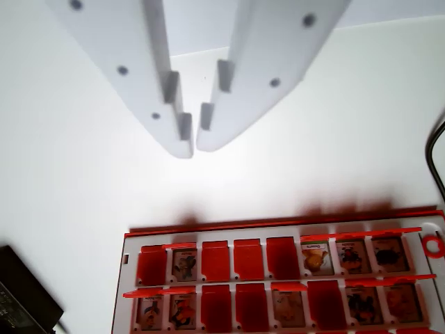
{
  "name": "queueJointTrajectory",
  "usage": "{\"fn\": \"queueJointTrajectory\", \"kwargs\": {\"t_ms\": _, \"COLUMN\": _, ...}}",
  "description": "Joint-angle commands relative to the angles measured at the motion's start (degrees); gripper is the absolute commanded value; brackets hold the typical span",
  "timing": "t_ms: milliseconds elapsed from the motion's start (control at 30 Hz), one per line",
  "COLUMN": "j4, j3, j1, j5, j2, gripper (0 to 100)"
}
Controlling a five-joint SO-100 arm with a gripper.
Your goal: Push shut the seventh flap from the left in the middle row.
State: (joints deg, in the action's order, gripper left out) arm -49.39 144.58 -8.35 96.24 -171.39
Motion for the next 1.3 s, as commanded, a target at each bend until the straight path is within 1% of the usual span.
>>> {"fn": "queueJointTrajectory", "kwargs": {"t_ms": 0, "j4": 5.36, "j3": 0.09, "j1": -1.23, "j5": 0.79, "j2": 2.81, "gripper": 0}}
{"fn": "queueJointTrajectory", "kwargs": {"t_ms": 133, "j4": 11.78, "j3": 0.70, "j1": -2.55, "j5": 1.32, "j2": 9.32, "gripper": 0}}
{"fn": "queueJointTrajectory", "kwargs": {"t_ms": 267, "j4": 18.72, "j3": -0.53, "j1": -3.69, "j5": 1.93, "j2": 18.37, "gripper": 0}}
{"fn": "queueJointTrajectory", "kwargs": {"t_ms": 400, "j4": 23.64, "j3": -3.34, "j1": -4.39, "j5": 2.37, "j2": 27.60, "gripper": 0}}
{"fn": "queueJointTrajectory", "kwargs": {"t_ms": 533, "j4": 28.21, "j3": -6.33, "j1": -4.39, "j5": 3.25, "j2": 36.47, "gripper": 0}}
{"fn": "queueJointTrajectory", "kwargs": {"t_ms": 600, "j4": 30.15, "j3": -8.35, "j1": -4.39, "j5": 3.34, "j2": 40.69, "gripper": 0}}
{"fn": "queueJointTrajectory", "kwargs": {"t_ms": 800, "j4": 33.93, "j3": -15.82, "j1": -4.48, "j5": 3.96, "j2": 52.65, "gripper": 0}}
{"fn": "queueJointTrajectory", "kwargs": {"t_ms": 1033, "j4": 35.86, "j3": -24.70, "j1": -5.10, "j5": 3.60, "j2": 63.63, "gripper": 0}}
{"fn": "queueJointTrajectory", "kwargs": {"t_ms": 1267, "j4": 37.18, "j3": -30.85, "j1": -5.54, "j5": 3.78, "j2": 71.46, "gripper": 0}}
